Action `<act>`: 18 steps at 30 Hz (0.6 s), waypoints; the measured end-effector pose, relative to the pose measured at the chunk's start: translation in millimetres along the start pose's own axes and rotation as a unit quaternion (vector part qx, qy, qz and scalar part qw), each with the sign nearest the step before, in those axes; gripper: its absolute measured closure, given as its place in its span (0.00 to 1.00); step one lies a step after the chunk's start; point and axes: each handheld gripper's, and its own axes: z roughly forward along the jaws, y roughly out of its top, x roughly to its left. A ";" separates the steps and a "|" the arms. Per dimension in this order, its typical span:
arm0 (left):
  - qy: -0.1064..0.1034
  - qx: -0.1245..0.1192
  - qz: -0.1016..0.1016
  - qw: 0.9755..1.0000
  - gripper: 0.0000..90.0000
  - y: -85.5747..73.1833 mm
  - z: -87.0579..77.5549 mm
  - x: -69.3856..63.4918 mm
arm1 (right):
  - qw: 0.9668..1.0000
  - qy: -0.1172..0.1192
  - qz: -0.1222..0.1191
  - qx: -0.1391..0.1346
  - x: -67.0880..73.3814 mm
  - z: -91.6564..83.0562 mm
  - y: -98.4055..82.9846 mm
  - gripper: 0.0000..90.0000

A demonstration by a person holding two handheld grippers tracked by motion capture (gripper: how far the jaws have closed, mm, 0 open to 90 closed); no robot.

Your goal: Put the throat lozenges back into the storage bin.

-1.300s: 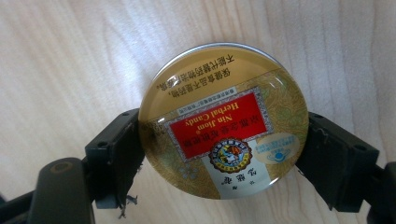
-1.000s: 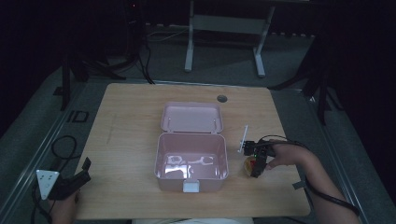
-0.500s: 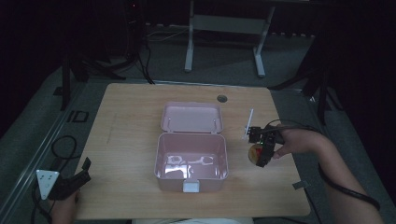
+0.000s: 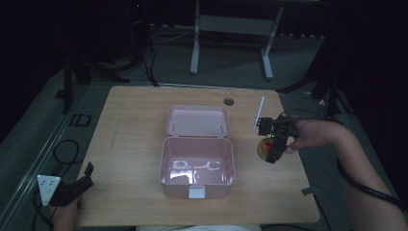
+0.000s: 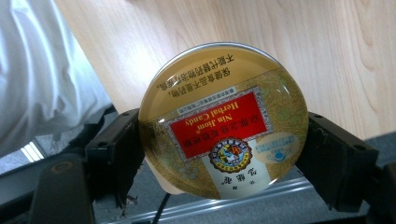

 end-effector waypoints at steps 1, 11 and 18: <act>0.000 0.000 0.000 1.000 0.03 0.0 0.0 -0.1 | 1.000 0.002 -0.001 -0.001 1.1 0.1 2.1 0.22; 0.000 0.000 -0.001 1.000 0.03 -0.1 -0.1 0.1 | 0.999 0.012 -0.032 -0.010 11.9 0.5 37.5 0.22; 0.000 -0.001 -0.002 1.000 0.03 -0.1 -0.2 0.4 | 0.998 0.020 -0.055 -0.018 25.2 -0.8 68.3 0.22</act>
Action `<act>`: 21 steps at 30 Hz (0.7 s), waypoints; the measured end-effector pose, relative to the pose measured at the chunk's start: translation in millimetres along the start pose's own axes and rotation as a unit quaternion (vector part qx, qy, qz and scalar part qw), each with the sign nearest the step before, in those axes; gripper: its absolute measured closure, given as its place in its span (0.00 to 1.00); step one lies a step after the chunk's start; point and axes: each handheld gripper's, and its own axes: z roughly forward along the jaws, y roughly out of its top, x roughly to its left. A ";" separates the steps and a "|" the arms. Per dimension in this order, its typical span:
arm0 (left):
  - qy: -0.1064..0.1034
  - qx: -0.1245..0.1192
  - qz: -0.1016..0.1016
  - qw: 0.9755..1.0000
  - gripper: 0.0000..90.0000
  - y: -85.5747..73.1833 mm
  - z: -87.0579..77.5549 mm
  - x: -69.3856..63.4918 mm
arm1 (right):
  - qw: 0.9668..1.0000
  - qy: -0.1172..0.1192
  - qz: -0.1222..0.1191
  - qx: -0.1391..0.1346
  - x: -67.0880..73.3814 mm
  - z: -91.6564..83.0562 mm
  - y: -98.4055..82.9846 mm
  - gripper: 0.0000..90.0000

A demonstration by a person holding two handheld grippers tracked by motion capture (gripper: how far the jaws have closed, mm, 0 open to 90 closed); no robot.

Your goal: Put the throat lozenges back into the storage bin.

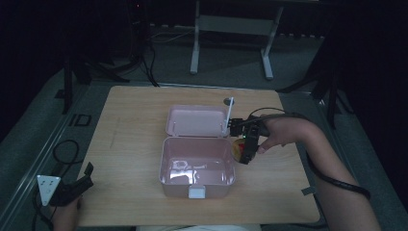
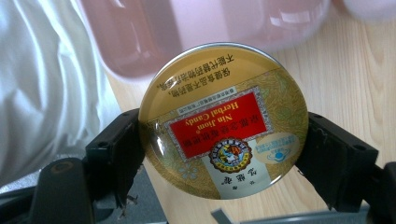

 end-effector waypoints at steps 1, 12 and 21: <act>0.000 0.000 0.000 1.000 0.03 0.0 0.0 0.0 | 1.000 0.000 -0.005 -0.001 1.8 0.1 4.5 0.22; -0.001 0.000 -0.001 1.000 0.03 0.0 0.0 0.2 | 0.999 0.003 -0.049 -0.006 17.8 7.4 46.2 0.22; -0.002 0.000 -0.002 1.000 0.03 0.0 0.3 0.3 | 0.998 0.010 -0.058 -0.016 15.9 31.7 58.1 0.22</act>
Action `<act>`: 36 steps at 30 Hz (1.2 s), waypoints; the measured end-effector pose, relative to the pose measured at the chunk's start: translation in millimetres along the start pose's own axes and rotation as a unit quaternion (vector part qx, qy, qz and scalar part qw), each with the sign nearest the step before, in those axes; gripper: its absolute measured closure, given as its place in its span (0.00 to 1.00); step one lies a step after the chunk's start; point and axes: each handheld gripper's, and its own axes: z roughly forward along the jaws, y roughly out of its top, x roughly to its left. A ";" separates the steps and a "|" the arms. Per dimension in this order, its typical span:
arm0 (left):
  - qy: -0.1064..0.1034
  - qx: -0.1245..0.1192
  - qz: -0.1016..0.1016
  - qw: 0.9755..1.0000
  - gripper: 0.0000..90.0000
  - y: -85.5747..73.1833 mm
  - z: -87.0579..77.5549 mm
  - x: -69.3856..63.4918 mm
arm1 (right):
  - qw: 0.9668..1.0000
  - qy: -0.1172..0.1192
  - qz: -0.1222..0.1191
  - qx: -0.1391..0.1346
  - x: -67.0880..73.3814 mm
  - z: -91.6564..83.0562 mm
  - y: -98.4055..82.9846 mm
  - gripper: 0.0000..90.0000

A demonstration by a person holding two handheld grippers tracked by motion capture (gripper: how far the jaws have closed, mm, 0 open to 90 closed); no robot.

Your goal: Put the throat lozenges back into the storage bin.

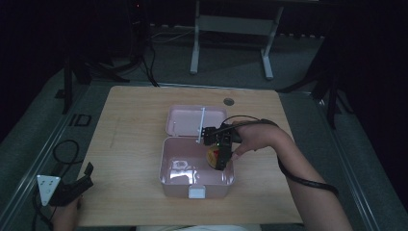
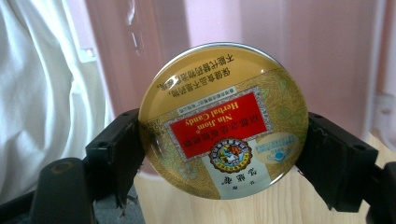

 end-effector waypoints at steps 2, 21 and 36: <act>0.000 0.000 0.001 1.000 0.03 0.0 0.1 -0.1 | 1.000 0.002 -0.001 0.001 -1.2 7.2 0.7 0.22; -0.001 0.002 0.001 1.000 0.03 0.1 0.3 0.0 | 0.999 0.016 -0.035 0.023 -0.9 68.6 13.9 0.22; -0.002 0.002 0.001 1.000 0.03 0.1 0.3 0.2 | 0.997 0.015 -0.045 0.054 -2.7 105.9 12.6 0.22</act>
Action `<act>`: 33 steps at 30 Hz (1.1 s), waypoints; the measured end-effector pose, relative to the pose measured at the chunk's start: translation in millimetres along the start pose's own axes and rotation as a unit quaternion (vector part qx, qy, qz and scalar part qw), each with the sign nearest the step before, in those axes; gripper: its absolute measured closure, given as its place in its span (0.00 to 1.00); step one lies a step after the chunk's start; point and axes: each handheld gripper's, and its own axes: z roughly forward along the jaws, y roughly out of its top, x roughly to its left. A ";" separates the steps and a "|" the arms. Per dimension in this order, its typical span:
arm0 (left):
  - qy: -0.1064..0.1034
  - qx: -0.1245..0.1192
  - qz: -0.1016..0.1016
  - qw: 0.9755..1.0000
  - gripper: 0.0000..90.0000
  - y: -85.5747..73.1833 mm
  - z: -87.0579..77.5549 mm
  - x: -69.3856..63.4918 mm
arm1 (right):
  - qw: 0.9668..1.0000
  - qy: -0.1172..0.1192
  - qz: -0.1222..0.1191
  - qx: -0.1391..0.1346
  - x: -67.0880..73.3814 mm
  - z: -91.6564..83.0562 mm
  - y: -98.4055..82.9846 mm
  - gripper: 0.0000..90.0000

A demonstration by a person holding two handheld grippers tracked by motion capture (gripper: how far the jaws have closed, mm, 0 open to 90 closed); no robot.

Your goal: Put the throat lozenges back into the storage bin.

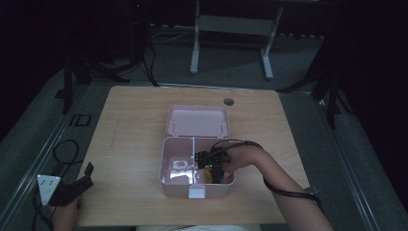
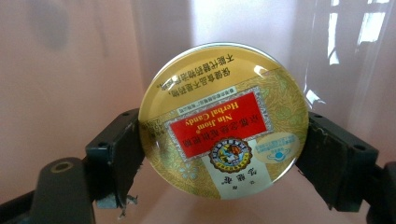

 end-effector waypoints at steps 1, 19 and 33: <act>-0.001 0.001 0.000 1.000 0.03 0.0 0.1 0.0 | 1.000 -0.001 -0.001 -0.001 0.1 0.8 0.1 0.22; -0.003 0.000 0.001 1.000 0.03 0.0 0.0 0.2 | 0.999 -0.001 0.030 -0.015 -2.1 -4.3 0.4 0.19; -0.002 0.000 0.000 1.000 0.03 0.0 -0.1 0.2 | 0.993 -0.027 0.026 -0.115 3.0 -69.1 -26.7 0.13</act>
